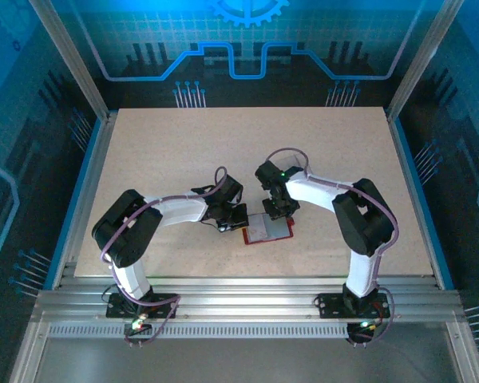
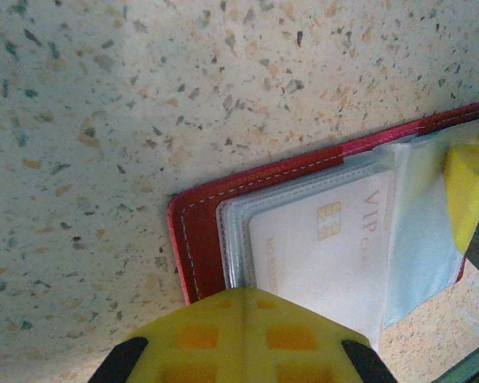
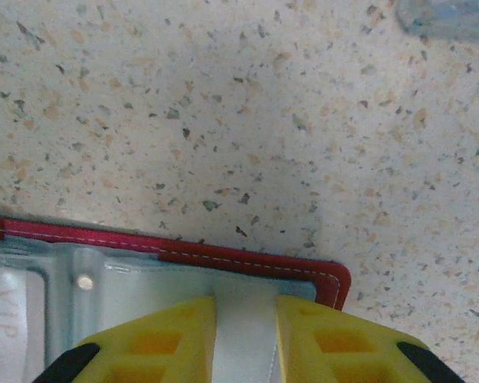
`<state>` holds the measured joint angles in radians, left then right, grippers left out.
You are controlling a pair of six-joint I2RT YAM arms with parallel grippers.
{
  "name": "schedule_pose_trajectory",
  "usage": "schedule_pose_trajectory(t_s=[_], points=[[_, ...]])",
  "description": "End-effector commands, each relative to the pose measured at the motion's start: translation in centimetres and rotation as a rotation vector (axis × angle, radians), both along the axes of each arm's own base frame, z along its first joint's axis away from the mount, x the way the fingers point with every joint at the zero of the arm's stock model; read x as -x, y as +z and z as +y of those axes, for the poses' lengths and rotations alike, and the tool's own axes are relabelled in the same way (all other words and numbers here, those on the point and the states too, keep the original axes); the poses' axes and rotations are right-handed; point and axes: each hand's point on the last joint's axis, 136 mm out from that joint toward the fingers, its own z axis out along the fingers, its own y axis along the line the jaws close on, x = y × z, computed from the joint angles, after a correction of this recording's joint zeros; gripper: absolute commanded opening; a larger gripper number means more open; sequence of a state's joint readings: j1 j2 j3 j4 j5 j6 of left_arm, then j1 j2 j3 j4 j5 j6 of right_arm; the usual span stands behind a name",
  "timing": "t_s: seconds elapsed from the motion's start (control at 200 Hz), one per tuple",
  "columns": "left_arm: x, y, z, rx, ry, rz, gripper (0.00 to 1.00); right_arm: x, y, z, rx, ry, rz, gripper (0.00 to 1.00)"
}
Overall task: Put the credit cards into the card holder
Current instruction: Flip over the card slot in the card holder.
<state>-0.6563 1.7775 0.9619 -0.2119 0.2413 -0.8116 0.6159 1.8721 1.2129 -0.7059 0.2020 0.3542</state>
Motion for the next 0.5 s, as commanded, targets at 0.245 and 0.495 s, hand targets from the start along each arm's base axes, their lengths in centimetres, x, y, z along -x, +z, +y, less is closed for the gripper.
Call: schedule_pose_trajectory(t_s=[0.245, 0.495], points=[[0.5, 0.3, 0.4, -0.002, -0.014, 0.014, 0.03, 2.1, -2.4, -0.5, 0.046, 0.001, 0.063, 0.19], [0.6, 0.0, 0.4, -0.008, -0.016, 0.021, 0.03, 2.0, -1.2, -0.4, 0.038, -0.004, 0.036, 0.08]])
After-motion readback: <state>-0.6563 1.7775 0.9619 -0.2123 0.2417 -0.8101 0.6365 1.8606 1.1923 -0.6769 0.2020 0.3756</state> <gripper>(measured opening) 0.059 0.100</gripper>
